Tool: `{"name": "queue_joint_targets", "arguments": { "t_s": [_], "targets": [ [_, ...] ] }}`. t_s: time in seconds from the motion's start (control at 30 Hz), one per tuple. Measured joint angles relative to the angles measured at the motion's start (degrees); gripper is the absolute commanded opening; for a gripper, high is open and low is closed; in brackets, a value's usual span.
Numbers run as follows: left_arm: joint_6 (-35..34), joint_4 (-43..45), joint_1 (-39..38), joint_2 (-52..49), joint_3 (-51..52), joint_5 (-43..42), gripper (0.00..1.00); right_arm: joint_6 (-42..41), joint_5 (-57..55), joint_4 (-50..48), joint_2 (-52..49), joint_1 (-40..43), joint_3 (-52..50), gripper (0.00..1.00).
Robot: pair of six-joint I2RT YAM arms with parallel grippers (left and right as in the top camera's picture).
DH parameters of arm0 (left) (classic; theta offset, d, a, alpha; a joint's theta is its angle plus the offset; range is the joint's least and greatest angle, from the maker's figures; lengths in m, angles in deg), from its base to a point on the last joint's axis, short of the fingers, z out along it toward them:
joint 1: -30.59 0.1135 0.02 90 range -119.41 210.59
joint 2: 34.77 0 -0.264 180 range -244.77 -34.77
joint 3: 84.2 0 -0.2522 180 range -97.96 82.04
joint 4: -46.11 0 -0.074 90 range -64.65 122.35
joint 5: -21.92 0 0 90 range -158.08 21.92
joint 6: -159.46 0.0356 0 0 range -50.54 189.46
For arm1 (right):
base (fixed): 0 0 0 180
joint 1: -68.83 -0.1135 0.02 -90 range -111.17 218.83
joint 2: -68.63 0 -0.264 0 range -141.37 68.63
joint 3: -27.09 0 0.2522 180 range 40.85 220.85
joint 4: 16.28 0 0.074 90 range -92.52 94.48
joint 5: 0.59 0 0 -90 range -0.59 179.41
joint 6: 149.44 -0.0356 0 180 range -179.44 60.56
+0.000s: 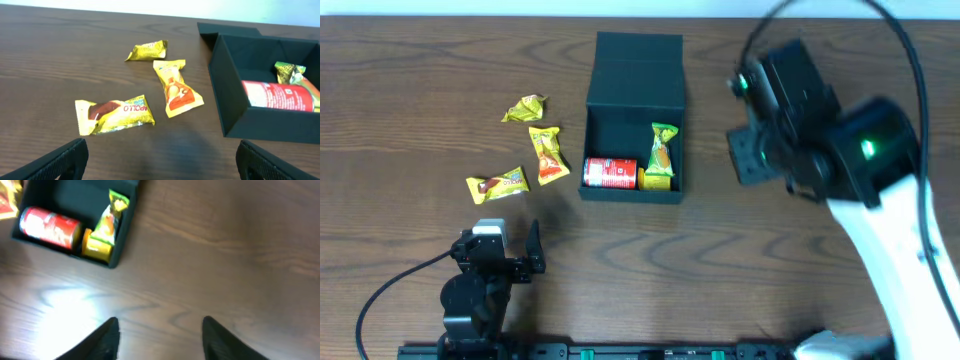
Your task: Pack container
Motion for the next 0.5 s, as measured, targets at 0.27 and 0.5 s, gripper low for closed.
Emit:
{"name": "queue_joint_targets", "arguments": {
  "t_s": [0.27,0.5],
  "targets": [
    [-5.86,-0.02,0.0,0.0,0.0,-4.13,0.95,1.11,5.6,-2.03,23.61,0.02,-24.52,0.99],
    [-32.26,0.0,-0.02,0.0,0.0,-17.53,0.95,1.09,15.08,-4.46,29.07,0.02,-32.02,0.99]
  ]
}}
